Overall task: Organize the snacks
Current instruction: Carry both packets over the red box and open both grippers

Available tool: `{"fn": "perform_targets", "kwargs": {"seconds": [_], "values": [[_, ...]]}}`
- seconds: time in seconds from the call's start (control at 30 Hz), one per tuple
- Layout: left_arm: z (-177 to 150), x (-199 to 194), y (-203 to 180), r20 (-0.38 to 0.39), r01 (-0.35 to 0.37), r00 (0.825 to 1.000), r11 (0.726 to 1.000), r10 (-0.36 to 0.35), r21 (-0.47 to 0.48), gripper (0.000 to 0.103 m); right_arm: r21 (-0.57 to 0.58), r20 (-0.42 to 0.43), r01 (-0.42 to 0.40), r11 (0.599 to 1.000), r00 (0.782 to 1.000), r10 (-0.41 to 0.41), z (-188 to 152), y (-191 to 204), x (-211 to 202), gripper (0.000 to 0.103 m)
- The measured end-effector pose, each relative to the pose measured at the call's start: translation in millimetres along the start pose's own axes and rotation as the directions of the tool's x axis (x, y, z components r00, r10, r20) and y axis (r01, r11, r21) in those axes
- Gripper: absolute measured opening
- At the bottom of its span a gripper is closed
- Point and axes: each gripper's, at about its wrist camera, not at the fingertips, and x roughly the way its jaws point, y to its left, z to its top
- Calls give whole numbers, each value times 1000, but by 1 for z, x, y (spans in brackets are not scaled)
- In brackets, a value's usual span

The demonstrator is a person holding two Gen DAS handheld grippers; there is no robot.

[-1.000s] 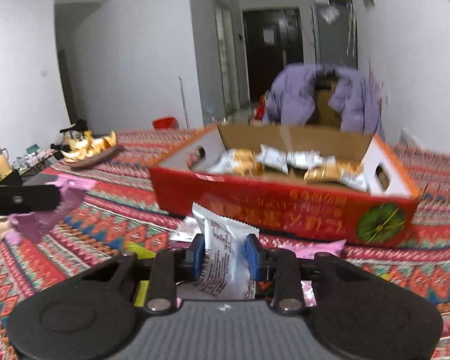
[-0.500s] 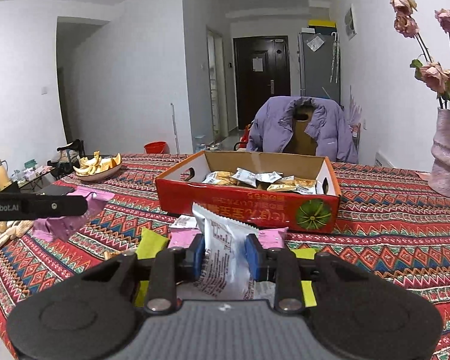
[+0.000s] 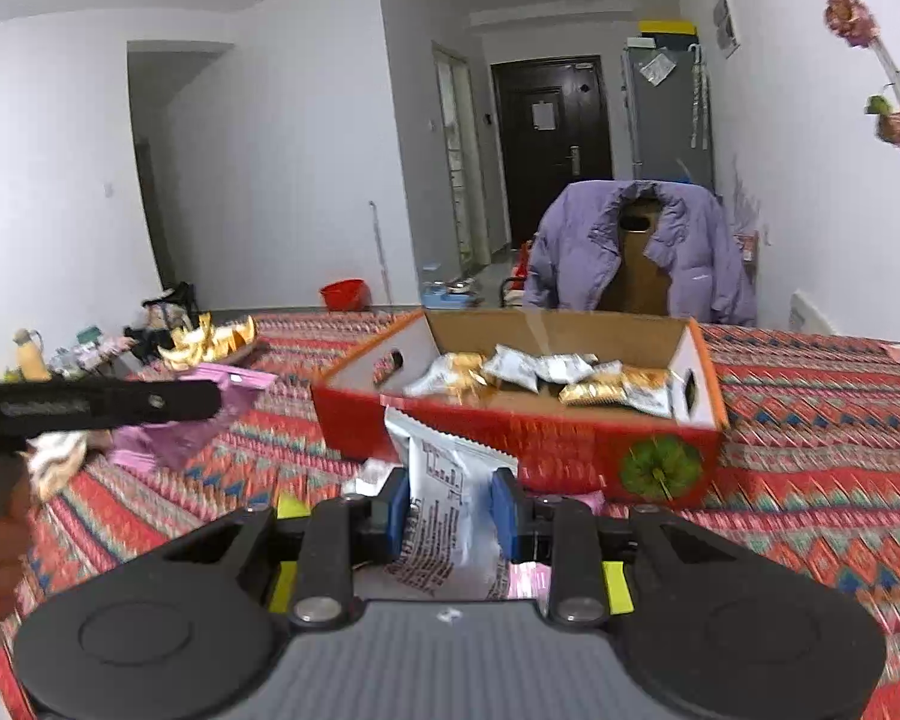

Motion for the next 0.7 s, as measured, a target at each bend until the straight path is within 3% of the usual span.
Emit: {"fn": "perform_targets", "kwargs": {"seconds": [0.27, 0.4, 0.5, 0.6, 0.7], "values": [[55, 112, 7, -29, 14, 999, 998, -12, 55, 60, 102, -37, -79, 992, 996, 83, 70, -42, 105, 28], [58, 156, 11, -83, 13, 996, 998, -8, 56, 60, 218, -87, -125, 968, 985, 147, 85, -59, 167, 28], [50, 174, 10, -104, 11, 995, 996, -2, 90, 61, 293, -123, -144, 945, 975, 187, 85, -65, 202, 29], [42, 182, 11, -88, -17, 996, 992, 28, 125, 70, 290, -146, -121, 949, 975, 170, 81, -65, 224, 29], [44, 178, 18, -73, -1, 997, 994, 10, 113, 76, 313, -167, -110, 943, 971, 169, 75, -68, 240, 29]]}}
